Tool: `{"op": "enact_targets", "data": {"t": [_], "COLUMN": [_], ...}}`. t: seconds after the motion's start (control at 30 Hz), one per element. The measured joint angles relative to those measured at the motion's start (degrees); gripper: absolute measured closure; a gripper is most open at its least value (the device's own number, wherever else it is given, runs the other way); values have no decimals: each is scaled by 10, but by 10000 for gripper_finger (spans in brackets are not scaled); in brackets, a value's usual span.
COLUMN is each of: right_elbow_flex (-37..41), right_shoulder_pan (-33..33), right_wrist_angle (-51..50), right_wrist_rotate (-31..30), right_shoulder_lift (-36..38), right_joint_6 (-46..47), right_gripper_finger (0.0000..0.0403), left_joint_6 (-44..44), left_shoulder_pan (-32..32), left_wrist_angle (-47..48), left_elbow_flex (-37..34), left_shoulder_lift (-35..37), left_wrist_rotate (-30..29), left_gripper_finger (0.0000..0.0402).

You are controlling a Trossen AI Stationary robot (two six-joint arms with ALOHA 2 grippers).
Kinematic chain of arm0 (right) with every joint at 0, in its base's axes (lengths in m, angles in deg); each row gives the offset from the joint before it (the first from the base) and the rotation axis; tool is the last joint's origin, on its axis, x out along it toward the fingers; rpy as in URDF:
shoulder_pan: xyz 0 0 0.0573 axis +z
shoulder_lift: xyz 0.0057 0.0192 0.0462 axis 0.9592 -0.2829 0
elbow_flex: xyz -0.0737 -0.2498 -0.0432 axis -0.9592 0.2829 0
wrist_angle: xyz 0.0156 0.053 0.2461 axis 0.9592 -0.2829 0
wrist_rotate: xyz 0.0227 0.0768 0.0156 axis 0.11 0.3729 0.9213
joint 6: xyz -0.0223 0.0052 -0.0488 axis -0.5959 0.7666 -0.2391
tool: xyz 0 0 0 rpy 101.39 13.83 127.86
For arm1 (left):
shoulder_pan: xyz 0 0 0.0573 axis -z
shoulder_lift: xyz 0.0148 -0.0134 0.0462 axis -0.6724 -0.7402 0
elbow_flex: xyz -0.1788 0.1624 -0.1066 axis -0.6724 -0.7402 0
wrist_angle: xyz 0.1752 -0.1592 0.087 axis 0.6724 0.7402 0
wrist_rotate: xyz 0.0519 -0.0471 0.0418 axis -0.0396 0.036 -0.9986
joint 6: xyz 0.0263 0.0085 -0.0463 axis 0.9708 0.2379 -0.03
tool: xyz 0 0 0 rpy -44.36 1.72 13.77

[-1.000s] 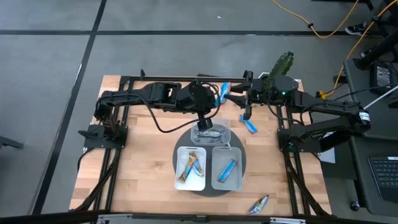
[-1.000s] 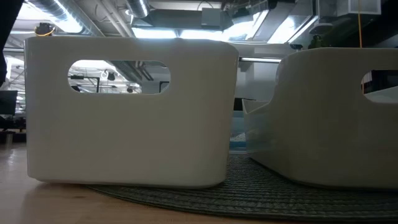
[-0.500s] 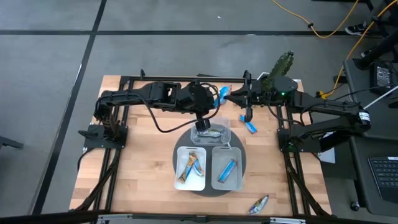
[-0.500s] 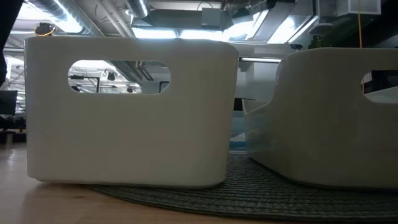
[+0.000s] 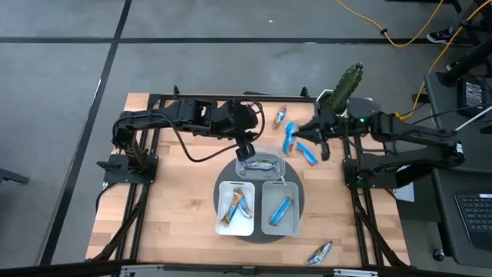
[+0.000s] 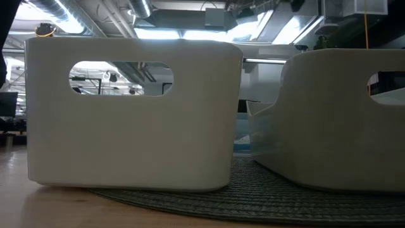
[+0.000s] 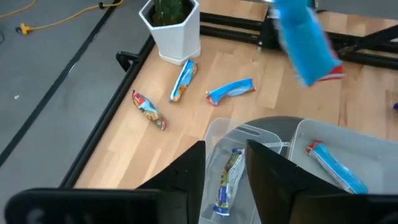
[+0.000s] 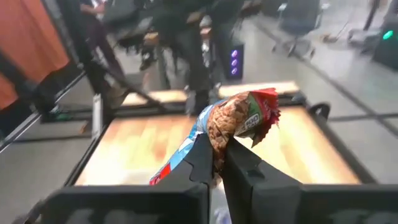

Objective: Pick and place Granola Bars by type
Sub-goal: Put the red chocolate chip into the gray bin

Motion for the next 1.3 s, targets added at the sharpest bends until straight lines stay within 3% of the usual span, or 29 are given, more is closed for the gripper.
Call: {"op": "enact_targets", "data": {"t": [0.3,0.6,0.9,1.3], "right_elbow_flex": [0,0,0,0], "right_shoulder_pan": [76,168,262,350], "right_wrist_angle": [-154,-218,-216,-164], "right_wrist_rotate": [0,-27,-111,-248], "right_shoulder_lift": [65,63,7,-126], "right_joint_6": [35,61,145,319], "right_gripper_finger": [381,383,381,381], "left_joint_6": [-48,-85,-72,-30], "left_shoulder_pan": [0,0,0,0], "left_wrist_angle": [1,2,30,133], "left_elbow_flex": [0,0,0,0], "left_shoulder_lift": [0,0,0,1], "left_wrist_rotate": [-24,-61,-71,-72], "left_gripper_finger": [298,298,303,308]}}
